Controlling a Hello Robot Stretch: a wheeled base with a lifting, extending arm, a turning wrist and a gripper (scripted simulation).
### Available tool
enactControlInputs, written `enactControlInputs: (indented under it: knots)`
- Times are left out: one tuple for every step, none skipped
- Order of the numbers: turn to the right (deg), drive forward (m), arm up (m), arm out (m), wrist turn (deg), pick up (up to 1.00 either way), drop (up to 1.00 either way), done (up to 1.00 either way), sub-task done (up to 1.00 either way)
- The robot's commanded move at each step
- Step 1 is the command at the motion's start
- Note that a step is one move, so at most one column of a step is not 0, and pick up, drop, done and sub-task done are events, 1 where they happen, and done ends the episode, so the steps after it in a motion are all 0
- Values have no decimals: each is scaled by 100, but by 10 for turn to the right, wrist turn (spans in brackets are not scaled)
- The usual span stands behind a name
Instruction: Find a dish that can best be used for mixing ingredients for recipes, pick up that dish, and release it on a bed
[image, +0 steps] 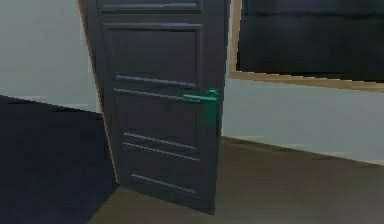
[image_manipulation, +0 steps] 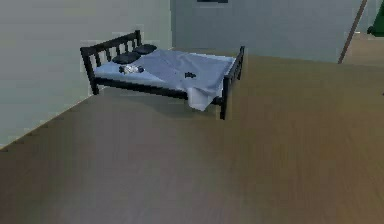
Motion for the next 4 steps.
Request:
enactControlInputs:
  knots:
    - [60, 0, 0, 0, 0, 0, 0, 0, 0]
    - [0, 5, 0, 0, 0, 0, 0, 0, 0]
    - [-450, 0, 0, 0, 0, 0, 0, 0, 0]
    - [-300, 0, 0, 0, 0, 0, 0, 0, 0]
